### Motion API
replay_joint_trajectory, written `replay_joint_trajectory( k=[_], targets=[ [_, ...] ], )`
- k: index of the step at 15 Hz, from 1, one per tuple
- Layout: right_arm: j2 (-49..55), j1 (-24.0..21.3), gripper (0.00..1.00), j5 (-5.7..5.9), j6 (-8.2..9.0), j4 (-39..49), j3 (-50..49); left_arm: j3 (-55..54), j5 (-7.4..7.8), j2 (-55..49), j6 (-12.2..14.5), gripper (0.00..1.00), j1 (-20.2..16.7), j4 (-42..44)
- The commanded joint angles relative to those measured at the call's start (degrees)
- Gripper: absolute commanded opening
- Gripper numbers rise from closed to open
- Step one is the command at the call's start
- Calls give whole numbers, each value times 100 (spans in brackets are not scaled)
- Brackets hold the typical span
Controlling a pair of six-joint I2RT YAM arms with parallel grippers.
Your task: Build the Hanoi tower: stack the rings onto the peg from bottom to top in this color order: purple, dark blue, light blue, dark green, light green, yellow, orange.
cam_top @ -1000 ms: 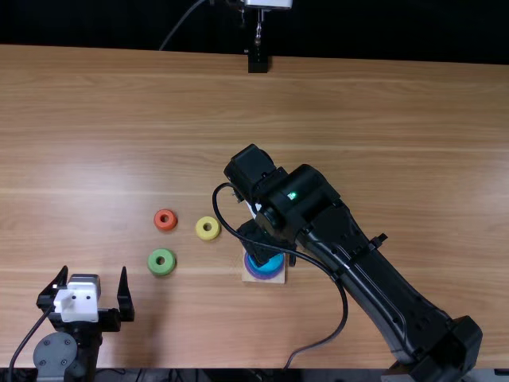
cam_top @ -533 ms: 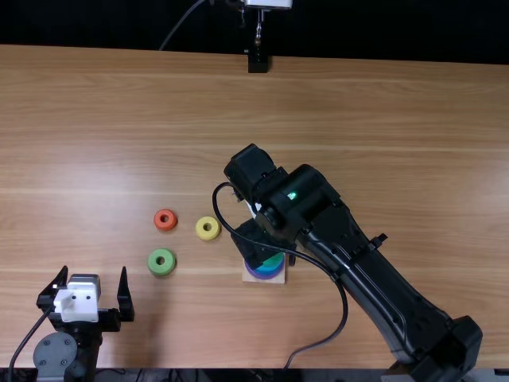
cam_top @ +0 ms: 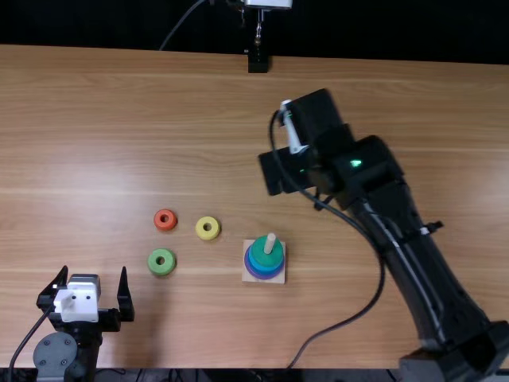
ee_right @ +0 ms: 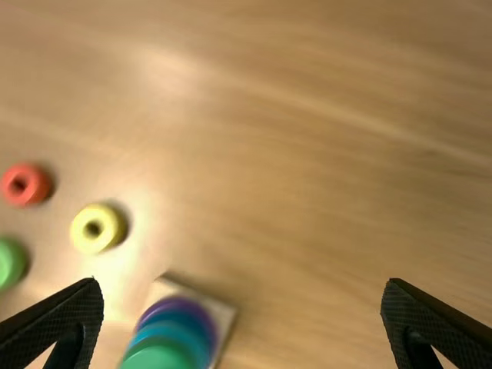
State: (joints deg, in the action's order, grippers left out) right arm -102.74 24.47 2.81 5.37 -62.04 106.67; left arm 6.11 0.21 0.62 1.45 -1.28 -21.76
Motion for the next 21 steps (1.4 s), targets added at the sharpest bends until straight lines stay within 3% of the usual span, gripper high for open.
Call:
replay_joint_trajectory(
  k=[1,2,5,6,10,15,21],
  targets=[
    [641,-232,100,25,-62,144,-270,-611,-21,-62,13,100,-48,-376],
    [984,-461,100,14,-136,418,-648,-611,-21,-62,13,100,-48,-376],
    [2153,-1067,100,-17,-716,1895,-2432,-611,-21,-62,13,100,-48,-376],
    [2601,-1216,100,-17,-769,2464,-3047,-611,-21,-62,13,100,-48,-376],
    [4271,-1673,100,46,-716,4057,-5271,-611,-21,-62,13,100,-48,-376],
    [5835,-2860,100,-17,-695,4394,-6870,-611,-21,-62,13,100,-48,-376],
    [8208,-2948,100,-28,-758,6367,-9033,-611,-21,-62,13,100,-48,-376]
  ],
)
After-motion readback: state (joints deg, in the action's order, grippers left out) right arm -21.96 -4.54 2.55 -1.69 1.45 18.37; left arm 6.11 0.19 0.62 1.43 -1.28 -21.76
